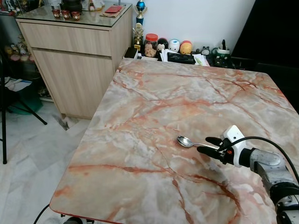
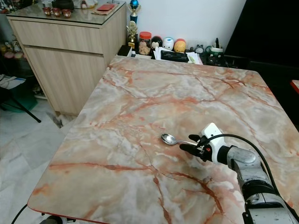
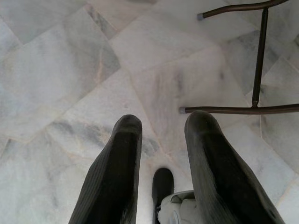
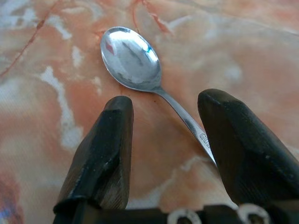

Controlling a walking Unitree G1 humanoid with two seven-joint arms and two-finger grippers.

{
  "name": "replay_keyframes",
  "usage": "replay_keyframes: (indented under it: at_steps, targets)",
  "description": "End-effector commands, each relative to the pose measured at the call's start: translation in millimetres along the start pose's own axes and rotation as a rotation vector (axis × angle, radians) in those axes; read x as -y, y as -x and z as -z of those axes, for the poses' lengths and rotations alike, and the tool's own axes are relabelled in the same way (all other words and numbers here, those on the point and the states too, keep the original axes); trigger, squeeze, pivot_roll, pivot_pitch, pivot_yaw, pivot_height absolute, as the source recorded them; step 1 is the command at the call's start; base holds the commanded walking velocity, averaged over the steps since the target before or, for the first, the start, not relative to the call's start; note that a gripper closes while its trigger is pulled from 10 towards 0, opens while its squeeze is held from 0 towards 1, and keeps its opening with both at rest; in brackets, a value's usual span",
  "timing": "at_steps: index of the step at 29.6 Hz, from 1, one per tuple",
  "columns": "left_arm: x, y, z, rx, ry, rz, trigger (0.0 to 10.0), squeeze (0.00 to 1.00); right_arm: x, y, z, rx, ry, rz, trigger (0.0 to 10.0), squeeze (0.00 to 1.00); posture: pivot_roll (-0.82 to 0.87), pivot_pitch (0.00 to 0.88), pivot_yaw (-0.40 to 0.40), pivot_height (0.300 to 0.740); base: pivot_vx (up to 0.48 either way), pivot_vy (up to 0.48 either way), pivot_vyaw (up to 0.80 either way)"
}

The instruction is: Setting the table

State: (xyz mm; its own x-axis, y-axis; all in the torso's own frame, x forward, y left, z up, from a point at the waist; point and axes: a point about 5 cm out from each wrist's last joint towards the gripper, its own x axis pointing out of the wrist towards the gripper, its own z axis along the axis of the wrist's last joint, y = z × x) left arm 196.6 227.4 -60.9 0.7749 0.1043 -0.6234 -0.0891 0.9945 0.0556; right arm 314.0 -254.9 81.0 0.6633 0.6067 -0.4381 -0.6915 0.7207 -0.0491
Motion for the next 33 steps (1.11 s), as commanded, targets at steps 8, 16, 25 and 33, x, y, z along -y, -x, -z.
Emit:
replay_keyframes:
  at_steps: [8, 16, 25, 33]
  targets:
    - [-2.8, 2.1, 5.0, -0.020, 0.010, -0.008, 10.0, 0.00, 11.7, 4.6, -2.2, -0.030, 0.001, 0.099, 10.0, 0.00, 0.17, 0.000, -0.057, 0.740, 0.000, 0.000, 0.00]
    - [-3.0, 1.8, 4.2, -0.017, 0.010, -0.006, 10.0, 0.00, 12.0, 5.7, 1.5, -0.045, -0.011, 0.112, 10.0, 0.00, 0.17, 0.000, -0.054, 0.740, 0.000, 0.000, 0.00]
    - [-4.4, 1.9, 4.1, -0.019, 0.007, -0.006, 10.0, 0.00, 13.3, 10.5, 8.8, -0.067, -0.034, 0.133, 10.0, 0.00, 0.17, 0.000, -0.051, 0.740, 0.000, 0.000, 0.00]
    - [-5.6, 2.2, 4.7, -0.023, 0.007, -0.006, 10.0, 0.00, 10.9, 12.1, 22.3, -0.142, -0.043, 0.164, 3.9, 0.00, 0.17, 0.000, -0.048, 0.740, 0.000, 0.000, 0.00]
